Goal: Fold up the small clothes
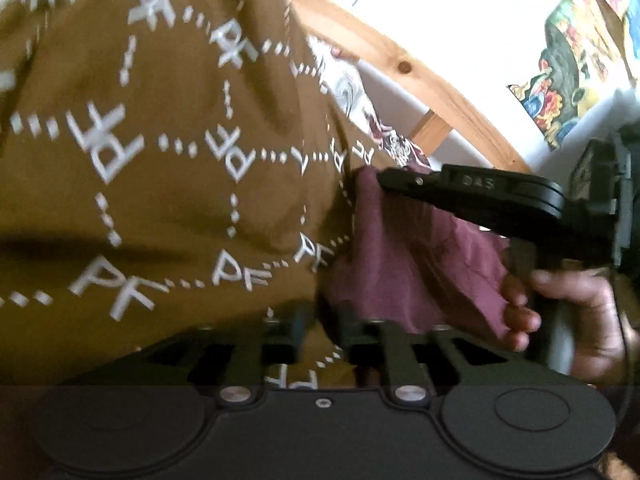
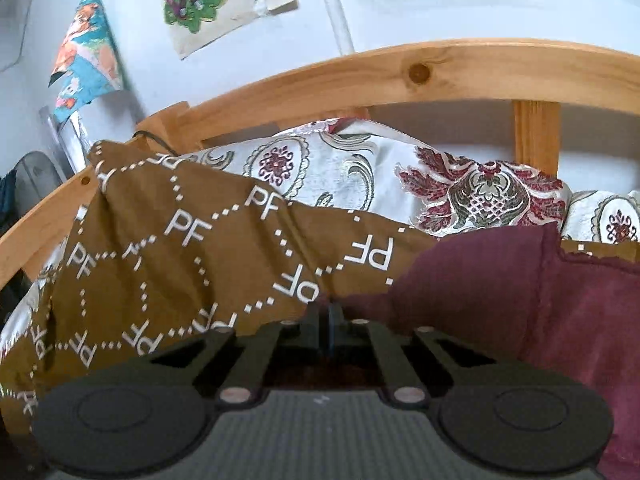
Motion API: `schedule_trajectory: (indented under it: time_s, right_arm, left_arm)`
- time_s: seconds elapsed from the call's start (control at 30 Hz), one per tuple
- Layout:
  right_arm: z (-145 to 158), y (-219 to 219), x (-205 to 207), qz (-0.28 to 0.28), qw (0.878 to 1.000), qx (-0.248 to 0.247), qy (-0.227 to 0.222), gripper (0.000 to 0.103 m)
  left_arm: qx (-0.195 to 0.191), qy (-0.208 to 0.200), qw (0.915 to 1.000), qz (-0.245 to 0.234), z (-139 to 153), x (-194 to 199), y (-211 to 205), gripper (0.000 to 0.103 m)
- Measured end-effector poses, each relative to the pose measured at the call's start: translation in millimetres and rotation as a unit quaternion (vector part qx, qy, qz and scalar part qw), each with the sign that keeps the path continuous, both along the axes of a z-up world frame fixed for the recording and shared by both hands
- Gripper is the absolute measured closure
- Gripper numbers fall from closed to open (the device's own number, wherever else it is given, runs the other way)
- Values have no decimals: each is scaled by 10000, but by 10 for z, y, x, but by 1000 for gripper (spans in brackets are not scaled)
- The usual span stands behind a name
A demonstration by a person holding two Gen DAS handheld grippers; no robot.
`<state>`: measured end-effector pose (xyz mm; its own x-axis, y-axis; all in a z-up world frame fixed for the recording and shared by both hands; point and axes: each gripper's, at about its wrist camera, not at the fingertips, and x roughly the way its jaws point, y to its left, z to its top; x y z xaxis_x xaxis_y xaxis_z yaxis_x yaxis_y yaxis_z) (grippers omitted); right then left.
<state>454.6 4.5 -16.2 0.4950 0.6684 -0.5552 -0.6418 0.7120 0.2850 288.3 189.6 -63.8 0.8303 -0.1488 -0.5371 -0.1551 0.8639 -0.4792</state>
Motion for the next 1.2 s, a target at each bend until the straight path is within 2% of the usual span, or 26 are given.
schedule_trajectory:
  time_s: [0.03, 0.07, 0.1, 0.13, 0.2, 0.23, 0.3, 0.37, 0.43, 0.5, 0.67, 0.77, 0.9, 1.1, 1.2]
  right_arm:
    - [24, -49, -53, 18, 10000, -21, -85, 65]
    - [55, -94, -111, 21, 9999, -33, -166, 49]
    - [87, -172, -181, 11, 9996, -57, -276, 45]
    - [112, -264, -266, 9, 9992, -107, -392, 44]
    - [150, -482, -463, -70, 9976, -326, -601, 36]
    - [147, -608, -574, -161, 9963, -467, -708, 30]
    - [119, -885, -811, -346, 9926, -780, -867, 25]
    - [70, -1172, -1083, -611, 9864, -1171, -979, 20]
    - [14, -1443, -1360, -862, 9798, -1452, -1073, 16]
    - [-61, -1743, -1613, -1186, 9741, -1635, -1013, 13]
    - [-427, -2287, -2053, -2037, 9443, -2509, -623, 9]
    - [-475, -2486, -2170, -2380, 9451, -2207, -380, 6]
    - [-368, -2509, -2290, -2399, 9454, -2119, -617, 2]
    - [-275, -2653, -2574, -2529, 9470, -1840, -730, 1]
    - [-219, -2799, -2766, -2590, 9503, -1569, -721, 0]
  left_arm:
    - [223, -97, 9997, -19, 49, -23, -49, 57]
    - [468, -203, 9987, -39, 104, -46, -108, 43]
    - [730, -340, 9967, -53, 151, -83, -163, 32]
    - [1021, -493, 9935, -104, 206, -95, -242, 29]
    - [1588, -662, 9847, -291, 281, -64, -399, 28]
    - [1851, -634, 9800, -375, 296, -2, -474, 28]
    - [2195, -451, 9736, -422, 256, 118, -561, 32]
    - [2202, -141, 9748, -335, 165, 218, -531, 35]
    - [1945, 144, 9807, -140, 90, 269, -440, 36]
    - [1733, 241, 9846, 14, 38, 278, -343, 36]
    - [1843, 374, 9821, 54, 42, 296, -344, 33]
    - [2085, 498, 9767, 144, 90, 250, -430, 22]
    - [2135, 536, 9752, 240, 178, 84, -493, 4]
    - [2129, 699, 9744, 164, 355, -312, -595, 1]
    - [2052, 719, 9761, -43, 476, -596, -679, 1]
